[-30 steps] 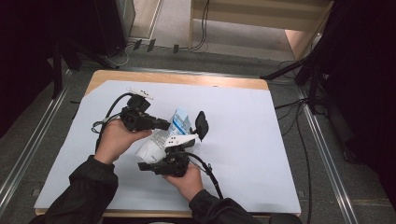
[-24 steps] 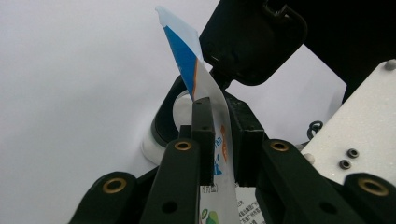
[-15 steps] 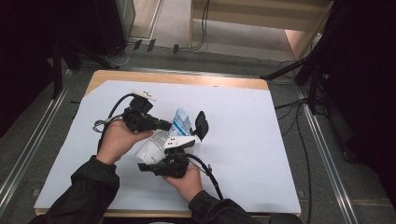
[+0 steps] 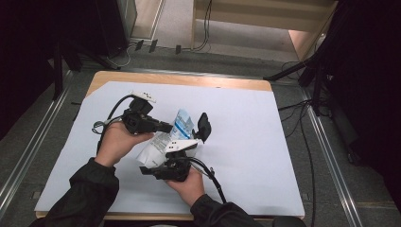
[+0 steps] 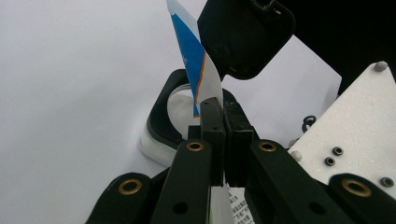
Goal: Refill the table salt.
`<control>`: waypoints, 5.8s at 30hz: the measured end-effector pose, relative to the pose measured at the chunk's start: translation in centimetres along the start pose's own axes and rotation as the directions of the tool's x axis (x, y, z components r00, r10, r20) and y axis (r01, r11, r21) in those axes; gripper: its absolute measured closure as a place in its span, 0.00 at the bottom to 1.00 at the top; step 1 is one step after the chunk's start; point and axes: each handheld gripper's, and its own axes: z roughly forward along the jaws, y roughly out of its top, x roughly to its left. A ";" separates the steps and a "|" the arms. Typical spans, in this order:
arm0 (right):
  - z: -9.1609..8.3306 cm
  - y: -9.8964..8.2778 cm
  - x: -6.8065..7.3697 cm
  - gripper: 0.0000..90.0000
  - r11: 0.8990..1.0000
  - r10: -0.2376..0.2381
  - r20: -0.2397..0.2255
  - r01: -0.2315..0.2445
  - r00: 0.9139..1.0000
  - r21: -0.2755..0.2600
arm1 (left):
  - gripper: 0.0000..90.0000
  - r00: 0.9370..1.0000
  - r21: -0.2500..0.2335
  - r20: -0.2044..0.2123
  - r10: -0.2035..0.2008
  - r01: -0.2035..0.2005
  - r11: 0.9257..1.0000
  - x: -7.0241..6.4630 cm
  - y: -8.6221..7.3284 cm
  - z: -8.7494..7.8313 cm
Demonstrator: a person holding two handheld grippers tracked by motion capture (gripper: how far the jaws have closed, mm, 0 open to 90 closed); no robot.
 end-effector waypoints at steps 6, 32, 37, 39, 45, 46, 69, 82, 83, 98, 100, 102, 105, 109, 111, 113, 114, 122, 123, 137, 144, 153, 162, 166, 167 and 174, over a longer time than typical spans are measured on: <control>0.1 -0.1 0.1 0.72 1.000 -0.003 0.011 0.003 1.000 -0.003 | 1.00 1.000 -0.007 0.018 0.002 -0.002 1.000 0.1 -0.1 -0.3; 0.3 -0.9 0.0 0.66 1.000 -0.020 0.073 0.019 0.997 0.002 | 1.00 0.997 -0.038 0.077 -0.005 0.008 0.999 0.5 -1.0 -2.2; 0.2 -1.1 0.2 0.66 0.999 -0.040 0.077 0.041 0.996 -0.008 | 1.00 0.997 -0.034 0.073 -0.005 0.008 0.999 0.5 -1.2 -2.4; 0.2 -1.1 0.2 0.66 0.999 -0.047 0.084 0.048 0.995 -0.006 | 1.00 0.997 -0.037 0.080 -0.004 0.007 0.999 0.6 -1.3 -2.6; 0.2 -1.1 0.1 0.66 0.998 -0.056 0.101 0.056 0.993 -0.002 | 1.00 0.994 -0.056 0.109 -0.003 0.009 0.998 0.2 -1.4 -3.3; 0.2 -1.2 0.1 0.66 0.998 -0.056 0.101 0.056 0.993 0.001 | 1.00 0.994 -0.053 0.106 -0.004 0.009 0.999 0.3 -1.4 -3.3; -0.3 -1.1 -0.3 0.63 0.999 -0.044 0.166 0.044 0.985 -0.001 | 1.00 0.995 -0.051 0.089 0.035 -0.031 0.998 -0.3 -1.4 -4.2; -0.6 -1.0 -0.3 0.63 0.999 -0.033 0.186 0.036 0.982 -0.014 | 1.00 0.995 -0.042 0.075 0.058 -0.055 0.998 -0.6 -1.3 -5.0; -0.6 -1.0 -0.3 0.63 0.999 -0.035 0.186 0.038 0.982 -0.013 | 1.00 0.996 -0.040 0.072 0.058 -0.056 0.998 -0.6 -1.3 -5.0; -1.0 -0.8 -0.5 0.63 0.999 -0.024 0.198 0.030 0.980 -0.028 | 1.00 0.996 -0.045 0.068 0.055 -0.052 0.998 -0.5 -1.3 -6.1; -1.0 -0.8 -0.5 0.63 0.999 -0.025 0.197 0.031 0.980 -0.030 | 1.00 0.996 -0.042 0.066 0.056 -0.053 0.998 -0.5 -1.4 -6.2; -1.0 -0.8 -0.4 0.63 0.999 -0.026 0.193 0.032 0.981 -0.031 | 1.00 0.996 -0.040 0.068 0.056 -0.053 0.998 -0.5 -1.4 -6.4; -1.1 -0.7 -0.4 0.63 0.999 -0.031 0.200 0.039 0.979 -0.035 | 1.00 0.996 -0.044 0.068 0.064 -0.061 0.997 -0.5 -1.4 -6.8; -1.3 -0.6 -0.5 0.64 0.999 -0.017 0.196 0.026 0.980 -0.045 | 1.00 0.995 -0.039 0.063 0.072 -0.070 0.997 -0.4 -1.5 -7.3; -1.3 -0.6 -0.4 0.64 0.999 -0.019 0.195 0.028 0.981 -0.046 | 1.00 0.995 -0.035 0.067 0.075 -0.073 0.997 -0.4 -1.6 -7.4; -1.3 -0.6 -0.4 0.64 0.999 -0.023 0.193 0.032 0.981 -0.043 | 1.00 0.995 -0.032 0.067 0.075 -0.073 0.997 -0.4 -1.6 -7.4; -1.3 -0.6 -0.4 0.64 0.999 -0.024 0.193 0.032 0.981 -0.042 | 1.00 0.995 -0.033 0.071 0.074 -0.072 0.997 -0.4 -1.6 -7.4; -1.4 -0.5 -0.5 0.65 0.999 -0.015 0.193 0.025 0.981 -0.045 | 1.00 0.991 -0.038 0.086 0.106 -0.103 0.994 -0.9 -1.6 -7.7; -1.3 -0.6 -0.4 0.65 0.999 -0.013 0.190 0.022 0.982 -0.045 | 1.00 0.989 -0.042 0.097 0.107 -0.103 0.994 -1.0 -1.5 -7.6; -1.3 -0.5 -0.5 0.65 0.999 -0.008 0.178 0.015 0.984 -0.038 | 1.00 0.984 -0.062 0.130 0.122 -0.115 0.991 -1.3 -1.4 -7.8; -1.1 -0.7 -0.4 0.65 1.000 -0.020 0.179 0.024 0.984 -0.019 | 1.00 0.985 -0.079 0.123 0.119 -0.110 0.991 -1.1 -1.5 -8.2; -1.6 -0.6 -0.4 0.64 1.000 -0.011 0.160 0.011 0.987 0.000 | 1.00 0.993 -0.083 0.061 0.105 -0.100 0.992 -0.4 -1.7 -9.0; -3.1 -0.3 -0.2 0.62 1.000 -0.011 0.128 0.012 0.992 -0.002 | 1.00 0.998 -0.085 -0.002 0.069 -0.069 0.994 1.4 -2.2 -9.1; -4.0 -0.1 -0.2 0.60 0.999 -0.033 0.104 0.032 0.994 0.016 | 1.00 0.999 -0.103 -0.014 0.052 -0.053 0.993 2.0 -2.3 -9.2; -4.2 -0.1 -0.2 0.60 0.999 -0.044 0.106 0.042 0.993 0.021 | 1.00 0.998 -0.109 -0.019 0.052 -0.053 0.993 2.1 -2.2 -9.2; -6.2 -0.3 0.0 0.61 0.998 -0.051 0.105 0.049 0.993 0.029 | 1.00 0.999 -0.113 -0.043 0.027 -0.031 0.993 3.4 -2.2 -8.7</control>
